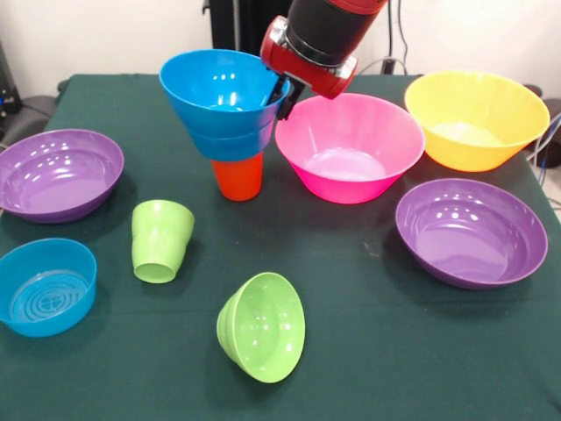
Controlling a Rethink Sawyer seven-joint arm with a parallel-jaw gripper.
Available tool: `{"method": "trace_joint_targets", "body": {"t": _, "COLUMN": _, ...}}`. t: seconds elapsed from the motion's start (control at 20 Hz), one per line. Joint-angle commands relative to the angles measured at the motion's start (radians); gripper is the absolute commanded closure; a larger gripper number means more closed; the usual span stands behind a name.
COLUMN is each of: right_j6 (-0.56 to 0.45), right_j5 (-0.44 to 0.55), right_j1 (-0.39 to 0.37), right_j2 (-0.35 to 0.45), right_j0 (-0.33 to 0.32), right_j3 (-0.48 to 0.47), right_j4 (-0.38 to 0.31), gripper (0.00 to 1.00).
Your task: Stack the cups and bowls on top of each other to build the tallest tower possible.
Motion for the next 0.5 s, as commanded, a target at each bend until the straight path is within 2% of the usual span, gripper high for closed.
{"method": "trace_joint_targets", "body": {"t": 0.05, "right_j6": 0.113, "right_j5": -0.055, "right_j1": 0.027, "right_j2": 0.124, "right_j0": -0.015, "right_j3": 0.021, "right_j4": 0.043, "gripper": 1.0}}
{"method": "trace_joint_targets", "body": {"t": 0.5, "right_j6": 0.083, "right_j5": -0.074, "right_j1": -0.008, "right_j2": 0.15, "right_j0": -0.03, "right_j3": 0.065, "right_j4": 0.072, "gripper": 1.0}}
